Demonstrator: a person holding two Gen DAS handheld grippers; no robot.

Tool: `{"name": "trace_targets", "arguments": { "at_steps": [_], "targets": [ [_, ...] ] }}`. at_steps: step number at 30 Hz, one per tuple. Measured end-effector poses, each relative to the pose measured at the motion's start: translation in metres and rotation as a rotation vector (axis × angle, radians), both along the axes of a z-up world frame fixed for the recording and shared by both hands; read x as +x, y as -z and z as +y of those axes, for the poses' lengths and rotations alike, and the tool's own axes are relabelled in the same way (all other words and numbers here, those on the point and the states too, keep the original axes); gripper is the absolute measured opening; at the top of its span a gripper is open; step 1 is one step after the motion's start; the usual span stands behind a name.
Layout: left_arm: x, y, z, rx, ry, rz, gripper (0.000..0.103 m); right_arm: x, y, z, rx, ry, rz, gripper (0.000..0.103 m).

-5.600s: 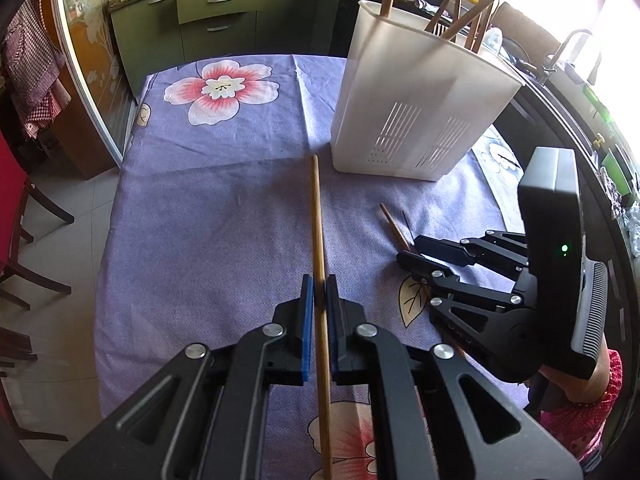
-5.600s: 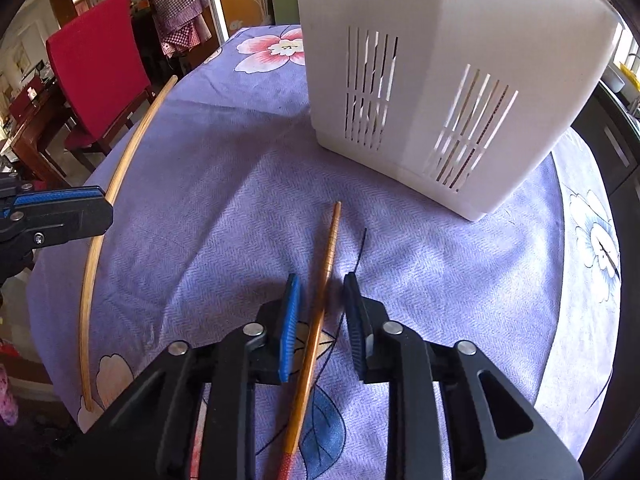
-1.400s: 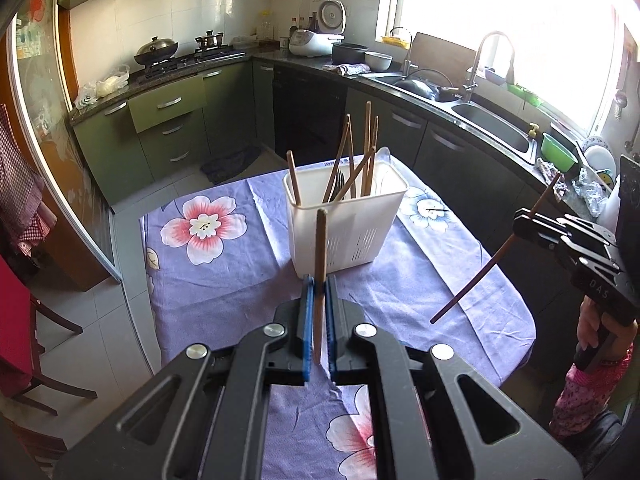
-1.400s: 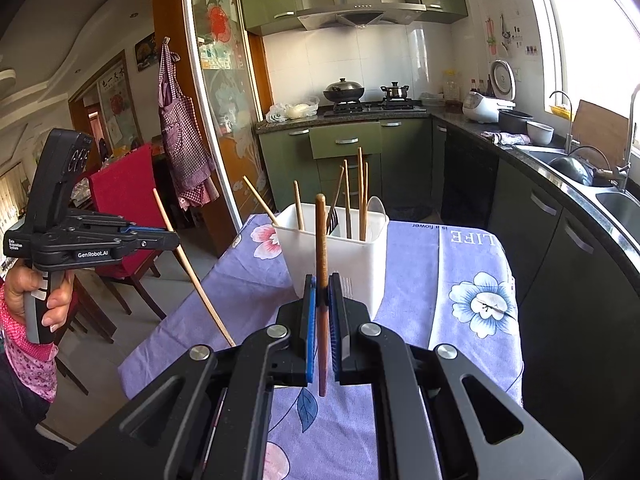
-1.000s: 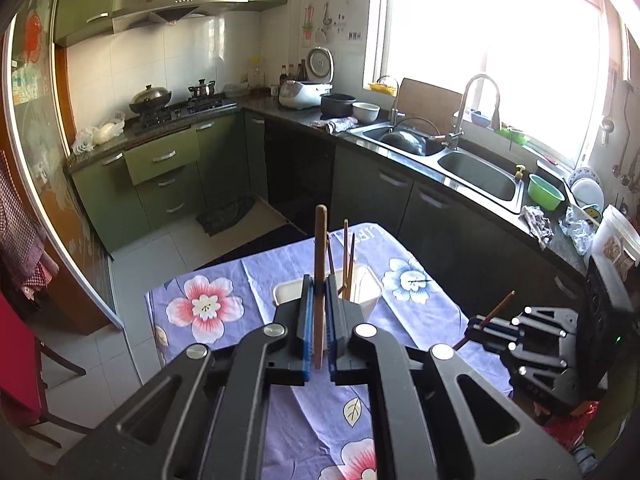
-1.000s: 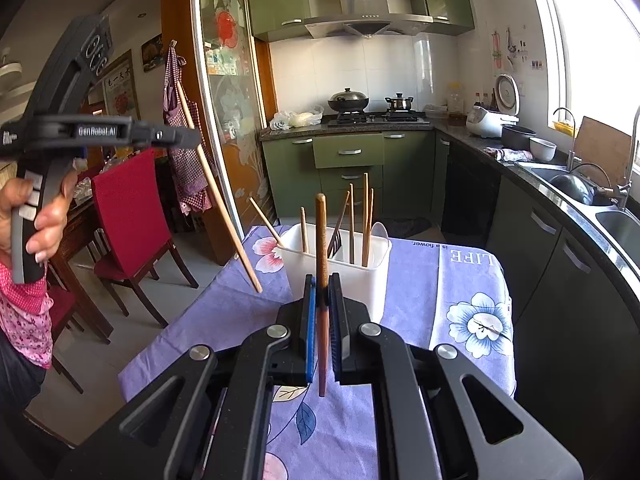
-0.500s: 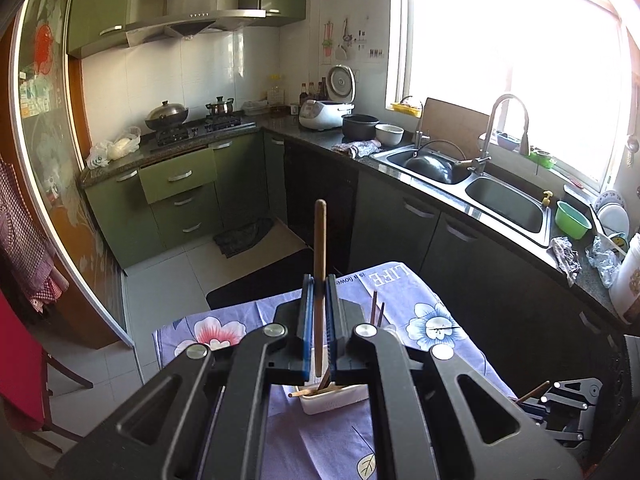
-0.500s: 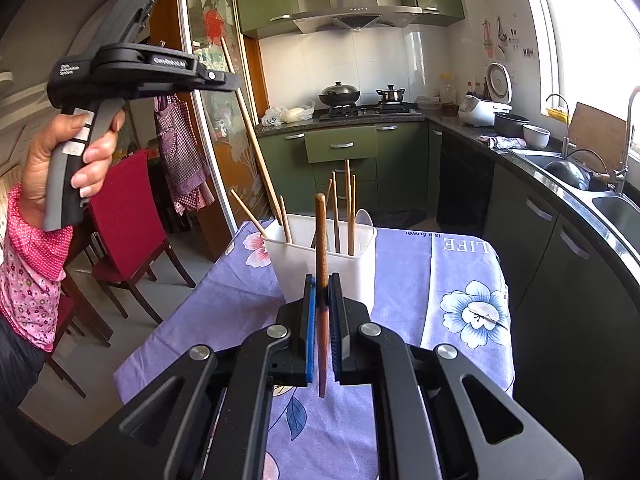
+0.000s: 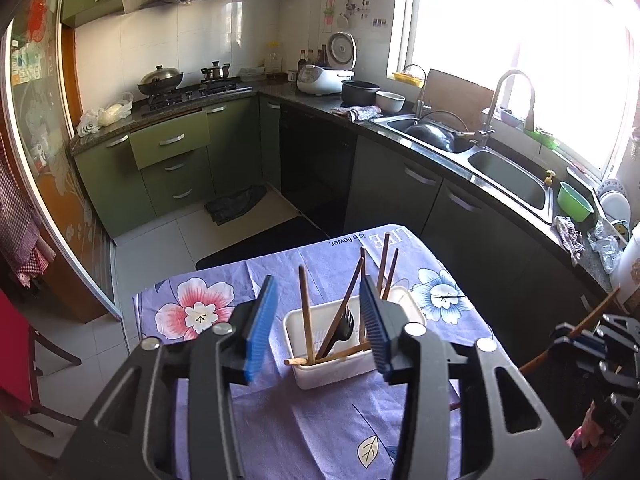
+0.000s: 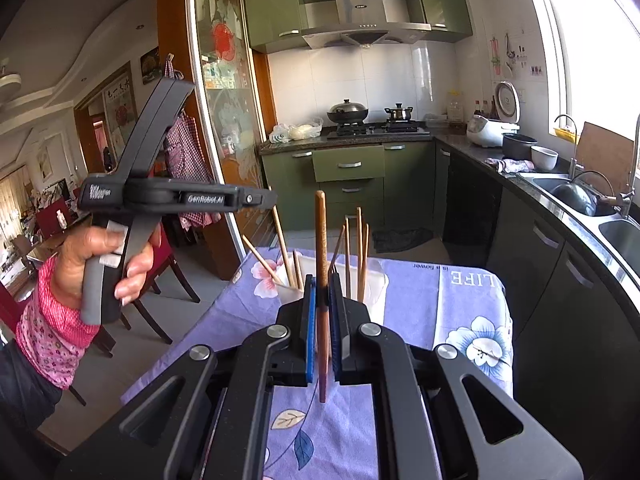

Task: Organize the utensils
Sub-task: 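Carry both chopsticks over the white holder and lower them into it, then open both tools to release the chopsticks and pull back from the holder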

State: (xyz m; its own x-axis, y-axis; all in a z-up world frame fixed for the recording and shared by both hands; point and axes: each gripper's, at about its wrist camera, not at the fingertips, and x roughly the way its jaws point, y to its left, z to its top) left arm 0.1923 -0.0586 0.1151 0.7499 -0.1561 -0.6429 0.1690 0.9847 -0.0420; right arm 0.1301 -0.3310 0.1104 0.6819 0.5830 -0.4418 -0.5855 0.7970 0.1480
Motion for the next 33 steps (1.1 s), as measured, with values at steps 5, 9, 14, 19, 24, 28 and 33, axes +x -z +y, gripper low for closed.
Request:
{"name": "trace_targets", "arguments": {
  "at_steps": [5,9,14,19,24,28,33],
  "targets": [
    [-0.033,-0.011,0.006,-0.027,0.023,-0.045,0.052,0.010,-0.040,0.006,0.055,0.024,-0.082,0.007],
    [-0.069,-0.011,0.013,-0.054,0.015,-0.102,0.063,0.034,-0.060,0.015,0.082,0.063,-0.118,0.007],
    [-0.109,0.001,0.022,-0.090,0.007,-0.138,0.070,0.077,-0.059,0.026,0.089,0.106,-0.100,0.007],
    [-0.126,0.015,0.024,-0.056,-0.020,-0.147,0.073,0.111,-0.029,0.036,0.068,0.125,-0.024,0.007],
    [-0.128,0.034,0.023,-0.072,-0.026,-0.125,0.075,0.130,0.015,0.044,0.029,0.141,0.042,0.007],
    [-0.128,0.048,0.025,-0.112,-0.036,-0.106,0.078,0.143,0.052,0.051,-0.005,0.140,0.097,0.007],
    [-0.133,0.063,0.022,-0.126,-0.054,-0.103,0.081,0.146,0.089,0.062,-0.045,0.118,0.143,0.007]
  ]
}}
